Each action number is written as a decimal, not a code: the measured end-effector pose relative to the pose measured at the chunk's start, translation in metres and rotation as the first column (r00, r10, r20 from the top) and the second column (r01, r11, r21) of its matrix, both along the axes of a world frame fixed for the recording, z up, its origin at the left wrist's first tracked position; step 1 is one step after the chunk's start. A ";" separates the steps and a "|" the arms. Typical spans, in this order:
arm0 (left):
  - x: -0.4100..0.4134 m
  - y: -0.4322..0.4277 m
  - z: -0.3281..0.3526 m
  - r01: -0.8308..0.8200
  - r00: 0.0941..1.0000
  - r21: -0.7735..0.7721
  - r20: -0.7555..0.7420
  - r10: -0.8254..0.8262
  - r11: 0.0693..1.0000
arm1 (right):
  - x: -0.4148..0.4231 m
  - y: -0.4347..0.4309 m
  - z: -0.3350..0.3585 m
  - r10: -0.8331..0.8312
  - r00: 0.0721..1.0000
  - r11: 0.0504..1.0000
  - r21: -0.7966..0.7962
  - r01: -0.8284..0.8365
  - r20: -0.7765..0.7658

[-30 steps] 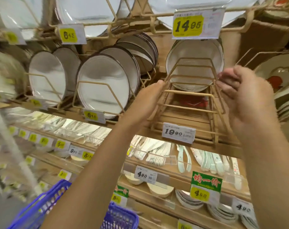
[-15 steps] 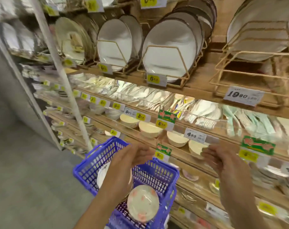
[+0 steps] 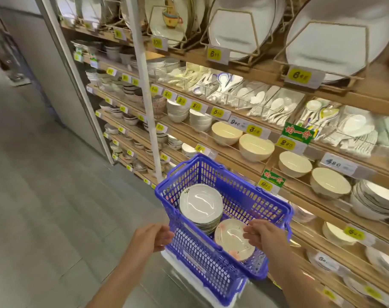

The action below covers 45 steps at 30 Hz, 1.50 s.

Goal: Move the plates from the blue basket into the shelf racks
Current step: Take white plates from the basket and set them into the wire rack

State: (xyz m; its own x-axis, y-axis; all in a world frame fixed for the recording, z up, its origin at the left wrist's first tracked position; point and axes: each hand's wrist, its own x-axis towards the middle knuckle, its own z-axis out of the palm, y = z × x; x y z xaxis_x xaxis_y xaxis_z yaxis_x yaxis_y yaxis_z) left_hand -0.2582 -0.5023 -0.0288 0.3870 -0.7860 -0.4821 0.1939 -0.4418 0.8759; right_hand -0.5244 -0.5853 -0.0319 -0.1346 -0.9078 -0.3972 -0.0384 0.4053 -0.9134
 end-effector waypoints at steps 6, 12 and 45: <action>0.028 -0.024 -0.026 0.038 0.999 0.082 0.012 -0.039 0.996 | 0.033 -0.037 -0.038 0.071 0.997 0.991 0.114 -0.068 -0.018; 0.054 -0.094 -0.040 0.130 0.984 0.169 0.095 -0.147 0.977 | 0.068 -0.095 -0.092 0.100 0.992 0.978 0.189 -0.084 -0.075; 0.034 -0.356 -0.187 0.541 0.233 0.765 0.262 -0.937 0.349 | 0.127 -0.194 -0.212 -0.250 0.935 0.717 0.601 0.354 -0.251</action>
